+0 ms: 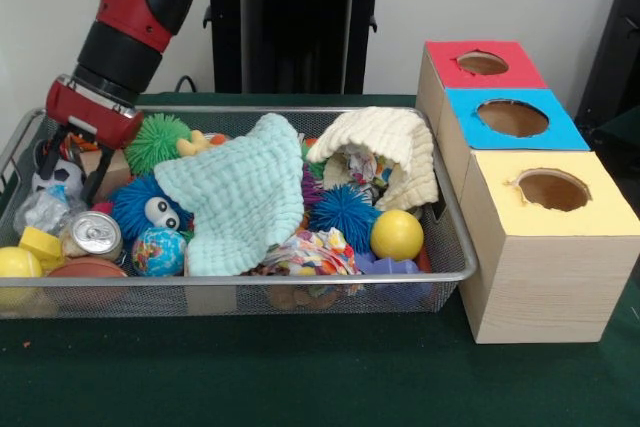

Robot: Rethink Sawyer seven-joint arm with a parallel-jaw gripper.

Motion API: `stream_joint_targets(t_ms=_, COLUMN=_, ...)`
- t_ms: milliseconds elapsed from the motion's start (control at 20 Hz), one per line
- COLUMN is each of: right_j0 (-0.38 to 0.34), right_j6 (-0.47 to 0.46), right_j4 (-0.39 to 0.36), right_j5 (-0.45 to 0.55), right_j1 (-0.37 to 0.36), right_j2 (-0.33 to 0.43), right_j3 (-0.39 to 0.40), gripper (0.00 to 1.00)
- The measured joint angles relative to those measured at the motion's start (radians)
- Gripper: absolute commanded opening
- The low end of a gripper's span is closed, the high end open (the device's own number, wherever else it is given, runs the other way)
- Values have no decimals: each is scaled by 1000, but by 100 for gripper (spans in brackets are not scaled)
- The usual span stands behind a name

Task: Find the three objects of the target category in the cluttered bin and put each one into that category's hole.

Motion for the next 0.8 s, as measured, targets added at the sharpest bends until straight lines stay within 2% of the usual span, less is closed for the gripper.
stream_joint_targets(t_ms=550, right_j0=-5, right_j6=0, right_j4=-14, right_j5=-68, right_j1=34, right_j2=-2, right_j3=-17, gripper=100)
stream_joint_targets(t_ms=800, right_j0=-14, right_j6=0, right_j4=-46, right_j5=-82, right_j1=35, right_j2=-2, right_j3=-22, gripper=100)
